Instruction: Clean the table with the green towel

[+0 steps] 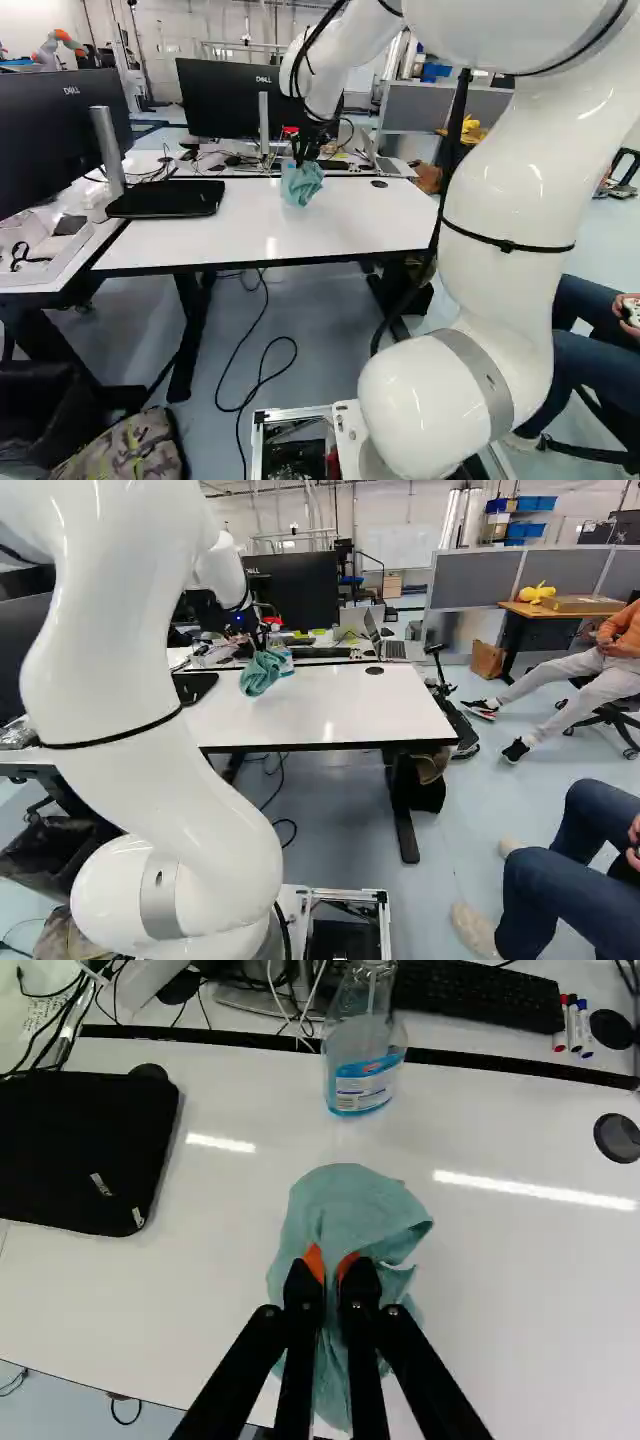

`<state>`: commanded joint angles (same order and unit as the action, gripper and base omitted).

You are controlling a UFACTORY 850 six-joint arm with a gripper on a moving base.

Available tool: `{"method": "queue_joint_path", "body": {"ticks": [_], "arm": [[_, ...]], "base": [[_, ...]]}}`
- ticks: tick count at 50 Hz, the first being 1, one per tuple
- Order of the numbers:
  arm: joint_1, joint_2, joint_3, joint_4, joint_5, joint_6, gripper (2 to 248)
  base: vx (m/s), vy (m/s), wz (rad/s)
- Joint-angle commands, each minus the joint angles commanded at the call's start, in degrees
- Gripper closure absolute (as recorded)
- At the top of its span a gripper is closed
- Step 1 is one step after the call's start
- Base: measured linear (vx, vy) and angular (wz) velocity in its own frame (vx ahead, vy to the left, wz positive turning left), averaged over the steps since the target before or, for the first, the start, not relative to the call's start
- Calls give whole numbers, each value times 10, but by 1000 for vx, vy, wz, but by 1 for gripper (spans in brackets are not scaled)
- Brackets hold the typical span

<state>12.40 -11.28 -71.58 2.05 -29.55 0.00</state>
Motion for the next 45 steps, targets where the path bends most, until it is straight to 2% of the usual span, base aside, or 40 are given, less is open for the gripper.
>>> {"method": "queue_joint_path", "body": {"ticks": [45], "arm": [[84, -8, -9, 0, 0, 0, 216]], "base": [[0, 0, 0]]}}
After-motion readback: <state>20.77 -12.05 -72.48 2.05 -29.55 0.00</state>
